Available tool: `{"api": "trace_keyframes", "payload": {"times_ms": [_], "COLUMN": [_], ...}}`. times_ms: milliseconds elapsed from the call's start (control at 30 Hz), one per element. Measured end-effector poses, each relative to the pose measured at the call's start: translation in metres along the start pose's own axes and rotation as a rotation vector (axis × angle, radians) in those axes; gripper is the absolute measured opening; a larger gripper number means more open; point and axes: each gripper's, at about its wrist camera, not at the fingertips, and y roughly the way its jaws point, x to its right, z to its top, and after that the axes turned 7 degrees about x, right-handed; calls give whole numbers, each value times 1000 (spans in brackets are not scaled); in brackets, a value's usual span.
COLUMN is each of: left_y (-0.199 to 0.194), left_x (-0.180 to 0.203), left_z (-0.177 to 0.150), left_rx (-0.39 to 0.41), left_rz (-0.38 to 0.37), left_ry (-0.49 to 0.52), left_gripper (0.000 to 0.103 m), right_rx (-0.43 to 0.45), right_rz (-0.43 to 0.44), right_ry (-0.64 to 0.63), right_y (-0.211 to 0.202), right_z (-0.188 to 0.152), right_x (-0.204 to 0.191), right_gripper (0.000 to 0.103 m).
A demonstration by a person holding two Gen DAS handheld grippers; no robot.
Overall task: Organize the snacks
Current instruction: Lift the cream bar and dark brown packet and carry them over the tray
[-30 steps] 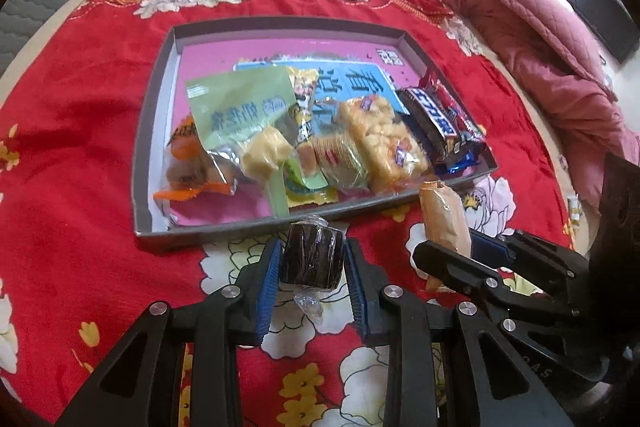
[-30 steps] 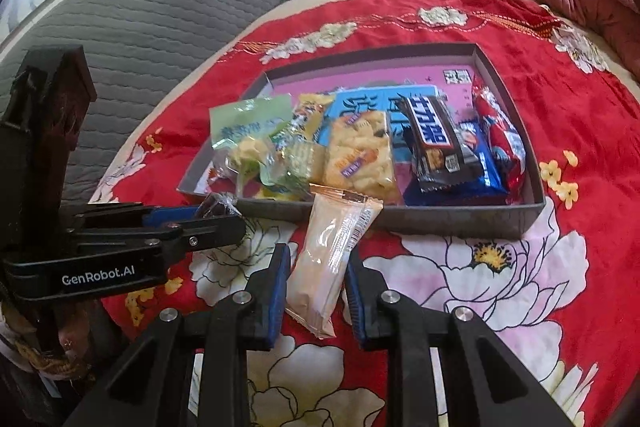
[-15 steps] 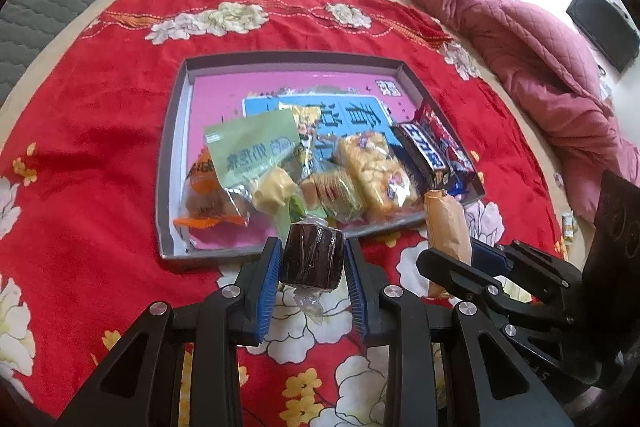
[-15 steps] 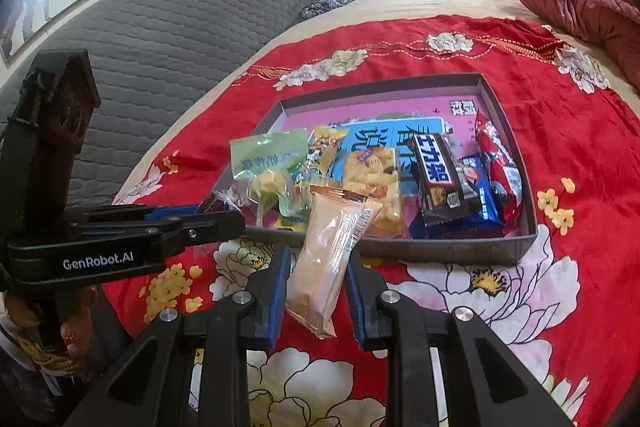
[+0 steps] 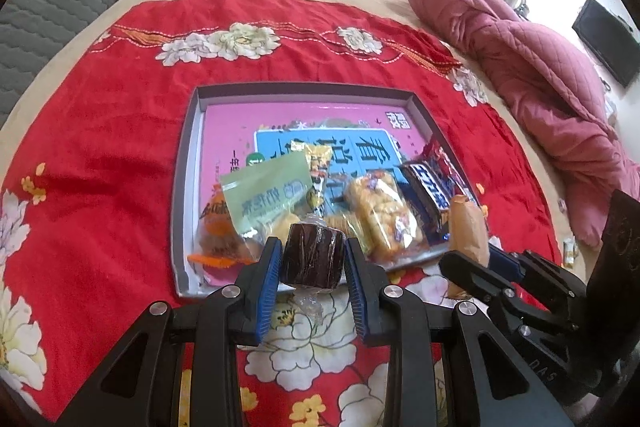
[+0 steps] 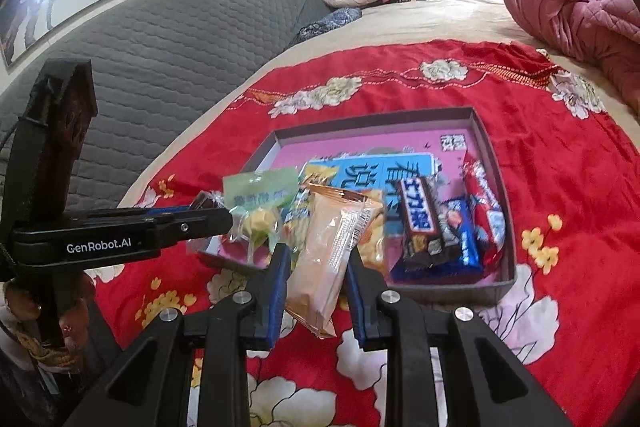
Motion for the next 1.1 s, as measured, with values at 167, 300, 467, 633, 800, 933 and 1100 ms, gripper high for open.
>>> {"api": "trace_keyframes", "payload": {"times_ms": [167, 300, 467, 633, 800, 933, 1100], "left_y": [6, 14, 26, 39, 51, 56, 59], "left_x": [0, 2, 3, 4, 6, 7, 7], "left_z": [7, 12, 15, 19, 21, 19, 18], "left_rx": [9, 16, 11, 3, -10, -19, -20], "left_rz": [4, 14, 28, 43, 59, 66, 70], "left_ry": [-9, -10, -14, -11, -10, -3, 6], "left_gripper": [32, 32, 32, 32, 33, 33, 33], "right_rx": [32, 31, 21, 23, 28, 21, 12], "right_rz": [-6, -8, -11, -19, -25, -34, -25], "right_ry": [-5, -6, -11, -27, -17, -24, -34], "right_y": [3, 10, 20, 28, 32, 39, 46], "right_z": [11, 17, 20, 23, 26, 29, 29], "right_x": [6, 11, 15, 17, 24, 27, 26], "right_gripper": [27, 27, 27, 27, 27, 27, 27]}}
